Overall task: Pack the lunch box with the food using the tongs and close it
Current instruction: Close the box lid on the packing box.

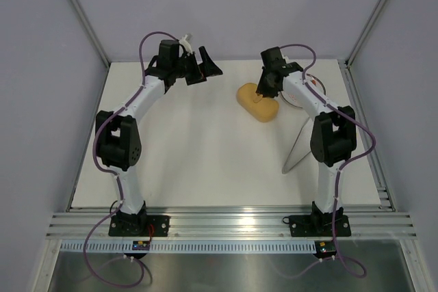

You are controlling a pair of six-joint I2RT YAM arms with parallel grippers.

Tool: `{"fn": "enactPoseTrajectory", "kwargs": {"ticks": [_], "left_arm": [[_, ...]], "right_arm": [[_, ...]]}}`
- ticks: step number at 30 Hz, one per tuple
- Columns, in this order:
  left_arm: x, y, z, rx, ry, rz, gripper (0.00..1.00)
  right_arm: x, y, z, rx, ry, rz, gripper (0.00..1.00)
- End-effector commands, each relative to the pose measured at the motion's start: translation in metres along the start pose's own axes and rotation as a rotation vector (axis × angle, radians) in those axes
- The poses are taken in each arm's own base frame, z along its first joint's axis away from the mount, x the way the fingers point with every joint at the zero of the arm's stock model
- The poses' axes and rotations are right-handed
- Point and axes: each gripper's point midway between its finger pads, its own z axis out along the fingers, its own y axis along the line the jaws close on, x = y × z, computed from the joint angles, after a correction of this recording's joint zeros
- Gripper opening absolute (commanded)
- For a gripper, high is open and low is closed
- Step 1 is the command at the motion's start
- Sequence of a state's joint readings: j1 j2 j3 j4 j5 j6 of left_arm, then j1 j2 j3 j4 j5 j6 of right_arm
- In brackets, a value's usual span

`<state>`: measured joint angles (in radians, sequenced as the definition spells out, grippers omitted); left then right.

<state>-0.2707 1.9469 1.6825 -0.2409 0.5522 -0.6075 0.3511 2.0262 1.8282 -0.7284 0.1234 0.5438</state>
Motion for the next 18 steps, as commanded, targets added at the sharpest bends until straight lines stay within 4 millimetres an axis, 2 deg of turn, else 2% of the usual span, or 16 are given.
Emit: {"fn": "enactPoseTrajectory", "kwargs": {"ticks": [1, 5, 7, 12, 18], "left_arm": [[-0.014, -0.017, -0.019, 0.019, -0.059, 0.065, 0.99], [-0.01, -0.017, -0.019, 0.025, -0.049, 0.057, 0.99], [-0.009, -0.016, -0.019, 0.024, -0.047, 0.055, 0.99], [-0.009, -0.016, -0.02, 0.025, -0.051, 0.056, 0.99], [-0.009, -0.016, -0.02, 0.027, -0.053, 0.053, 0.99]], "right_arm": [[0.045, -0.025, 0.032, 0.074, 0.083, 0.01, 0.32], [0.093, -0.041, 0.065, 0.117, 0.247, -0.011, 0.3], [0.105, -0.043, 0.069, 0.11, 0.281, -0.011, 0.3], [0.103, -0.043, 0.064, 0.101, 0.272, -0.019, 0.3], [0.087, -0.037, 0.055, 0.095, 0.237, -0.026, 0.3]]}}
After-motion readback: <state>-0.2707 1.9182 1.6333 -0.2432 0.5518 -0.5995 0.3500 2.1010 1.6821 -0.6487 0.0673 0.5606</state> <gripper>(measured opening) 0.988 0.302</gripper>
